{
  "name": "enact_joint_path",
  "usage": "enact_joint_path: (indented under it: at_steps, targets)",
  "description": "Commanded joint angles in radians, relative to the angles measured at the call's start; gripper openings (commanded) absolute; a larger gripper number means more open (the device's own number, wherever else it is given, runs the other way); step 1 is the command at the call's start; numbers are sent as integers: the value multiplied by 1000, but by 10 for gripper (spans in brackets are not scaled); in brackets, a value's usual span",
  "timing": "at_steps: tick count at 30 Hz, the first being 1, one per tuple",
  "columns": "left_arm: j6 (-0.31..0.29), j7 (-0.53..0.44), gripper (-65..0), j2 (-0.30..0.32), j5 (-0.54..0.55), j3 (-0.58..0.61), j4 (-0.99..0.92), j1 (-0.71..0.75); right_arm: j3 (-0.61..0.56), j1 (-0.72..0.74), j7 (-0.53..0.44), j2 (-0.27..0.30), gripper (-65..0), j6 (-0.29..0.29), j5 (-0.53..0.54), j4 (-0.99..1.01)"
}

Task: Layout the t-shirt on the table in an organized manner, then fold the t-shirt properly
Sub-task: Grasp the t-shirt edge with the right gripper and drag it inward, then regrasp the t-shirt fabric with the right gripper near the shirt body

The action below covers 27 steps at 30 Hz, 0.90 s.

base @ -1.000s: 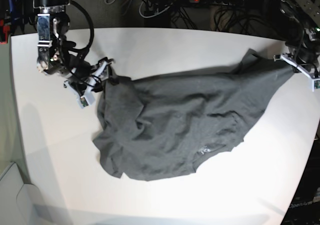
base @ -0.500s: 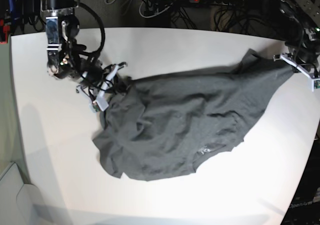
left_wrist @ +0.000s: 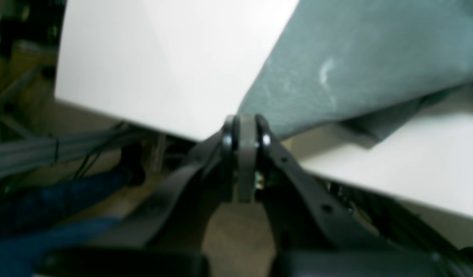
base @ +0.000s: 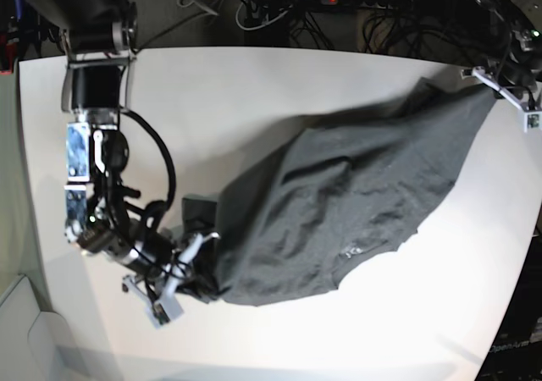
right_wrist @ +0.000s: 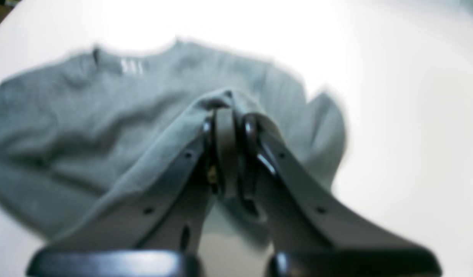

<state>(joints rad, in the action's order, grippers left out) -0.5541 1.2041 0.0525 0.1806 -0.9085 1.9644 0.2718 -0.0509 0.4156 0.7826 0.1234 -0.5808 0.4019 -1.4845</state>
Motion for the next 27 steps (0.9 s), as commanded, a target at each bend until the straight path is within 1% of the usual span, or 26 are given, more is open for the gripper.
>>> enact_joint_path:
  at_steps: [1, 6, 10, 11, 13, 15, 17, 19, 22, 24, 26, 27]
  targets:
    - [1, -16, -646, 8, 4, -2, 19, 7, -19, 67, -35, -28, -650, -8, 25, 0]
    - [1, -16, -646, 11, 4, -2, 19, 47, -129, 180, -44, -140, -650, -11, 25, 101]
    - [1, -16, -646, 11, 4, -2, 19, 68, -248, 213, -50, -250, -650, -12, 27, 215]
    - [1, -16, -646, 11, 4, -7, 20, 71, -283, 214, -67, -276, -650, -12, 27, 249]
    - [1, -16, -646, 7, 4, -22, 20, 73, -358, 223, -127, -280, -650, -12, 25, 311]
    - [1, -16, -646, 5, 4, -36, 20, 73, -458, 230, -197, -280, -650, -8, 25, 400]
    - [1, -16, -646, 5, 4, -47, 20, 74, -561, 231, -291, -280, -650, -6, 25, 491]
    - [1, -16, -646, 7, 1, -57, 25, 74, -636, 231, -386, -280, -645, -5, 25, 572]
    - [1, -16, -646, 11, 4, -65, 25, 85, -677, 231, -460, -280, -585, 46, 27, 649]
    - [1, -16, -646, 11, 4, -64, 26, 83, -682, 231, -476, -280, -504, 74, 27, 671]
    - [1, -16, -646, 11, 4, -64, 26, 82, -679, 231, -478, -280, -411, 78, 27, 658]
    - [1, -16, -646, 11, 4, -64, 26, 82, -679, 228, -476, -280, -375, 78, 27, 643]
